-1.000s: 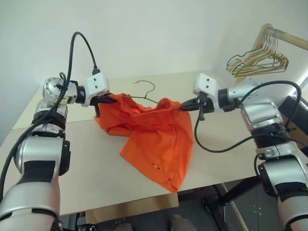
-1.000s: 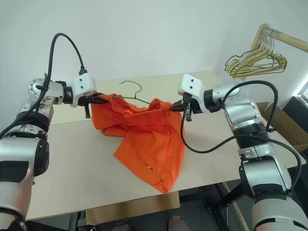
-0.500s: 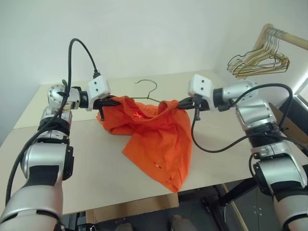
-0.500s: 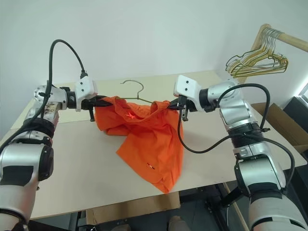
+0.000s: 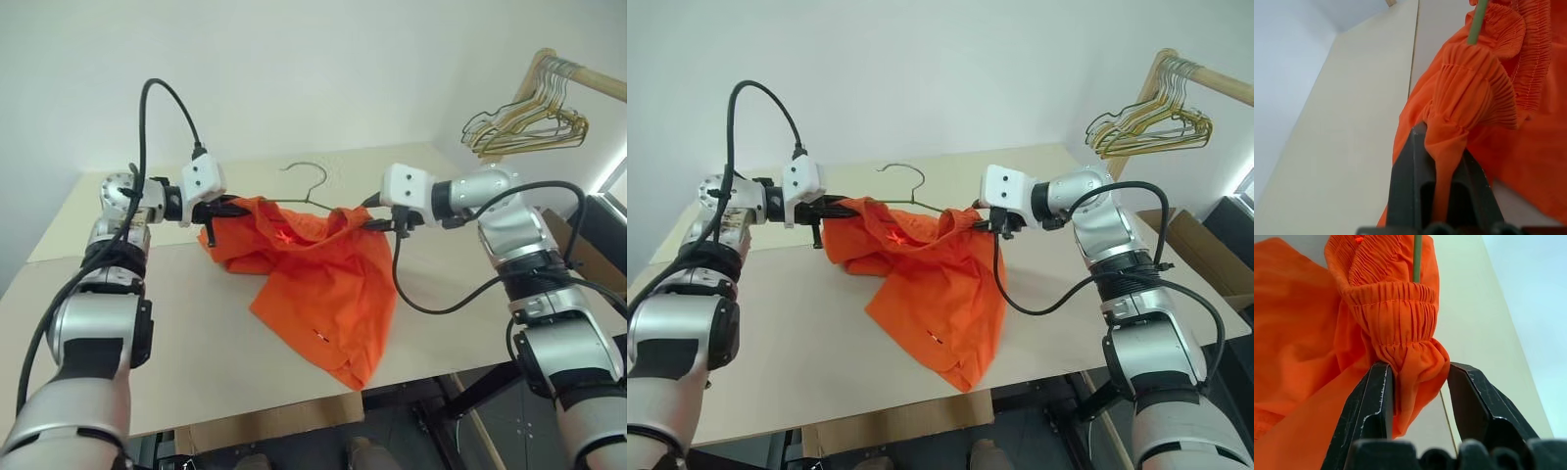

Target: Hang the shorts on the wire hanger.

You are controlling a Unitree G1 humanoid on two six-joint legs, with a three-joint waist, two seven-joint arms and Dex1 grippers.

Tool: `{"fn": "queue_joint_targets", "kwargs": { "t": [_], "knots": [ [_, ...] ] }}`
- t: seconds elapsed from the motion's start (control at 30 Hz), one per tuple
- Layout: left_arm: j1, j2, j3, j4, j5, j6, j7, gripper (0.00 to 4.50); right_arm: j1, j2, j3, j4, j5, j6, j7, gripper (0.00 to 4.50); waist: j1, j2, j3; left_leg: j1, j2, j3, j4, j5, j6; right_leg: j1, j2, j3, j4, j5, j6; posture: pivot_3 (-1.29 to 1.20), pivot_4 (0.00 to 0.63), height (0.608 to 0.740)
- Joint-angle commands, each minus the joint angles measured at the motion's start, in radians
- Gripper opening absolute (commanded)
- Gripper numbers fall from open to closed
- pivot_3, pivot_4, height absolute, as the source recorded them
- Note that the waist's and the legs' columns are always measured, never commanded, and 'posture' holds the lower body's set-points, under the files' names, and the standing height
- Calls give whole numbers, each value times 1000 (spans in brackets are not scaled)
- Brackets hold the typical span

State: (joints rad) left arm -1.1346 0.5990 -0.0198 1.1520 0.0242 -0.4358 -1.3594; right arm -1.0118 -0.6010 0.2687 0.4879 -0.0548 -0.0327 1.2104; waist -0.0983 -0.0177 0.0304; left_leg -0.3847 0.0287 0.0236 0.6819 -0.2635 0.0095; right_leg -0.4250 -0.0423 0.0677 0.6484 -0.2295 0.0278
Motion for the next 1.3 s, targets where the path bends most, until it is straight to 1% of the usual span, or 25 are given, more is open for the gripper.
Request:
{"fn": "queue_joint_targets", "kwargs": {
  "t": [0.03, 0.3, 0.5, 0.6, 0.7, 0.73, 0.77, 0.93, 1.03, 1.13, 1.3],
  "knots": [
    [-9, -1, 26, -50, -47, 0, -18, 0, -35, 5, -17, -11, 38, -11, 56, 2023, 0, 0, 0, 0, 0, 0, 0, 0, 0, 0, 0, 0, 0, 0, 0, -27, 0, 740],
    [8, -28, 43, -93, -102, 29, -49, 0, -53, 31, -14, 34, 40, 42, 107, 2023, 1, 0, 0, 1, 0, 0, 0, 0, 0, 1, 0, 0, 0, 0, 0, -22, 0, 740],
    [26, -29, 38, -119, -111, 33, -67, 0, -80, 53, -21, 70, 52, 128, 133, 2023, 0, 0, 0, 1, 0, 0, 0, 0, 0, 0, 0, 0, 1, 0, 0, -20, 0, 740],
    [30, -28, 40, -123, -119, 36, -70, 0, -80, 54, -34, 63, 81, 173, 164, 1435, 1, 0, 0, 1, 0, 0, 0, 0, 0, 1, 0, 0, 0, 0, 0, -19, 0, 740],
    [30, -29, 44, -122, -130, 45, -72, 0, -75, 50, -35, 51, 87, 201, 171, 452, 1, 0, 0, 1, 0, 0, 0, 0, 0, 1, 0, 0, 0, 0, 0, -21, 0, 740],
    [27, -30, 47, -121, -134, 51, -71, 0, -73, 50, -35, 51, 87, 204, 169, 220, 1, 0, 0, 1, 0, 0, 0, 0, 0, 1, 0, 0, 0, 0, 0, -22, 0, 740],
    [27, -31, 48, -121, -137, 56, -70, 0, -71, 50, -35, 49, 88, 207, 167, 87, 1, 0, 0, 1, 0, 0, 0, 0, 0, 1, 0, 0, 0, 0, 0, -23, 0, 740],
    [17, -29, 40, -108, -126, 78, -56, 0, -54, 49, -33, 31, 89, 214, 155, 87, 0, 0, 0, 1, 0, 0, 0, 0, 0, 0, 0, 0, 0, 0, 0, -30, 0, 740],
    [7, -23, 35, -92, -121, 120, -70, 711, -48, 47, -35, 16, 91, 253, 147, 0, 0, 0, 0, 1, 0, 0, 0, 0, 0, 0, 0, 0, 0, 0, 0, -34, 0, 740],
    [-1, -27, 49, -79, -120, 120, -19, 1644, -33, 42, -42, -6, 99, 280, 142, 0, 0, 0, 0, 1, 0, 0, 0, 0, 0, 0, 0, 0, 0, 0, 0, -42, 0, 740],
    [-17, 8, 88, -68, -157, 95, -78, 3235, 18, 7, -63, -69, 123, 351, 134, 0, -1, 0, 0, 0, 0, -1, 0, 0, 0, 0, 0, 0, 0, 0, 0, -54, 0, 740]
  ]
}}
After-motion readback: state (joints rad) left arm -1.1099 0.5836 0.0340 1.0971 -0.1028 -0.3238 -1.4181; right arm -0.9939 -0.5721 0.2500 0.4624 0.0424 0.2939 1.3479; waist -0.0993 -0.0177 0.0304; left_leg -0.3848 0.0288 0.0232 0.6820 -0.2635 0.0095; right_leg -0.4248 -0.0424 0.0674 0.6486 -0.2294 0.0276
